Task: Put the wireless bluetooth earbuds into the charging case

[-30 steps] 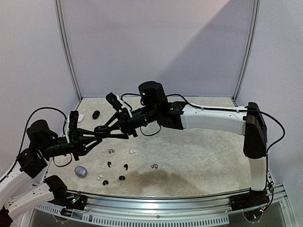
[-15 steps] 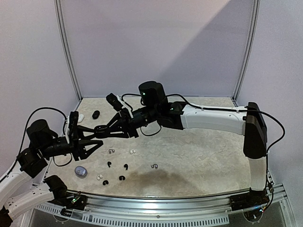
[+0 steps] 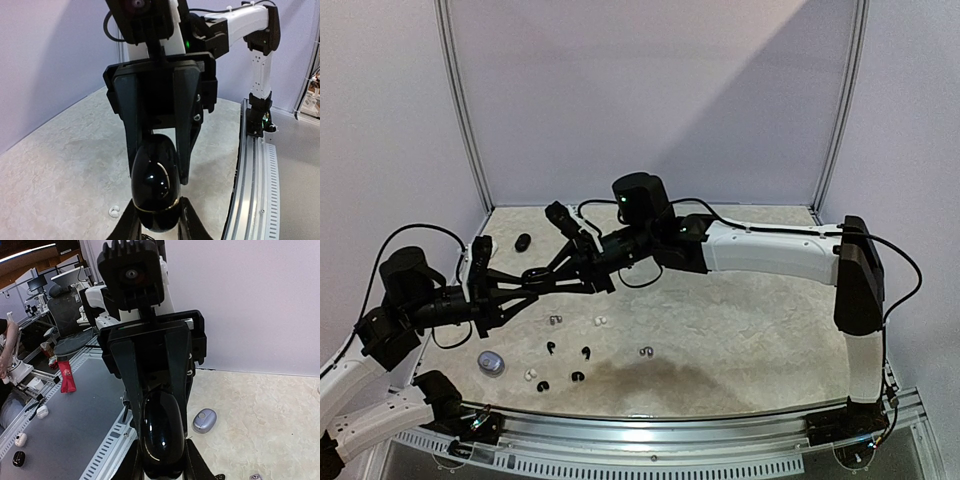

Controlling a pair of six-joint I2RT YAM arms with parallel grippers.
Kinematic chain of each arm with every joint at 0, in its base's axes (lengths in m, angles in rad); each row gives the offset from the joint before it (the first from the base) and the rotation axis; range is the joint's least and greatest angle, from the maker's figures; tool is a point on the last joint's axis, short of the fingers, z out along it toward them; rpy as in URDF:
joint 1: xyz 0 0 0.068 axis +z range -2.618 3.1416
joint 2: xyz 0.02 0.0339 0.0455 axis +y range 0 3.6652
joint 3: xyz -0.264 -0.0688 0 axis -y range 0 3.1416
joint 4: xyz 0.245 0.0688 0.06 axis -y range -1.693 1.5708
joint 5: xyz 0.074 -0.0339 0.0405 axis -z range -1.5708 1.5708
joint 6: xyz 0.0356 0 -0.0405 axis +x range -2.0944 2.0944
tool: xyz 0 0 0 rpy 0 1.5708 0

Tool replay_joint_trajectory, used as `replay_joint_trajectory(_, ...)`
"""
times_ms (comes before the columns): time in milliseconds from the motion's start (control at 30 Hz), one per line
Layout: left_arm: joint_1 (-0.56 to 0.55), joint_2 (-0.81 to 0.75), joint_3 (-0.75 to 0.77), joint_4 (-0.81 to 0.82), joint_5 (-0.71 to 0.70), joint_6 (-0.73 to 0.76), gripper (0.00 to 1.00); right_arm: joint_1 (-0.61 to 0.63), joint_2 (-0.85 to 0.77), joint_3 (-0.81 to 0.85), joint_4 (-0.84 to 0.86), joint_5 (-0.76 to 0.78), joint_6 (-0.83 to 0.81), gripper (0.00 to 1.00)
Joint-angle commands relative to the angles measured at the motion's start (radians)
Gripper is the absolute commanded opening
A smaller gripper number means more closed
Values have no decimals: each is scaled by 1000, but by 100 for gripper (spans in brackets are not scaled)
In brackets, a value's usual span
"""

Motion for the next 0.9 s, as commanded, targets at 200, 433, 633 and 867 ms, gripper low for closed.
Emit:
replay_joint_trajectory(200,-2,9,15,-34,38,150,0,6,-19,20,19,116,43,40)
replay_joint_trajectory(433,-22,10,23,-60,60,234,0,6,16,56,-12,143,58,38)
replay_joint_trajectory(633,-27,1,9,-120,51,320,0,5,16,86,-68,160,48,36)
replay_joint_trajectory(867,-27,-10,6,-99,58,309,0,4,40,103,-107,167,52,33)
